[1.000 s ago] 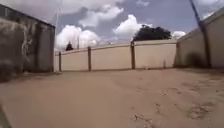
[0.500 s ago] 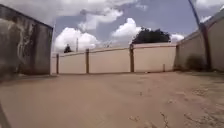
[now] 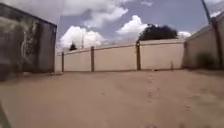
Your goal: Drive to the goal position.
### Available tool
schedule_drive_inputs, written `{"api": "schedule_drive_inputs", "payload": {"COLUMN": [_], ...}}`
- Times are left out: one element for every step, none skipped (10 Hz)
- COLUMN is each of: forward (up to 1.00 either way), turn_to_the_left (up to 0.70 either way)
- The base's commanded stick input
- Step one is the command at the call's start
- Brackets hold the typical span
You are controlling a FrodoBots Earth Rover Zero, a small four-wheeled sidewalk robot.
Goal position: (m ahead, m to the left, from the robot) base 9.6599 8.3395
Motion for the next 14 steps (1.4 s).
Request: {"api": "schedule_drive_inputs", "payload": {"forward": [0.41,0.54,0.55,0.6,0.6,0.6,0.6,0.6,0.6,0.38,0.0,0.0,0.15,0.49], "turn_to_the_left": [0.34,-0.14,-0.14,-0.15,-0.15,-0.15,-0.15,-0.14,-0.04,0.22,0.6,0.6,0.51,0.31]}}
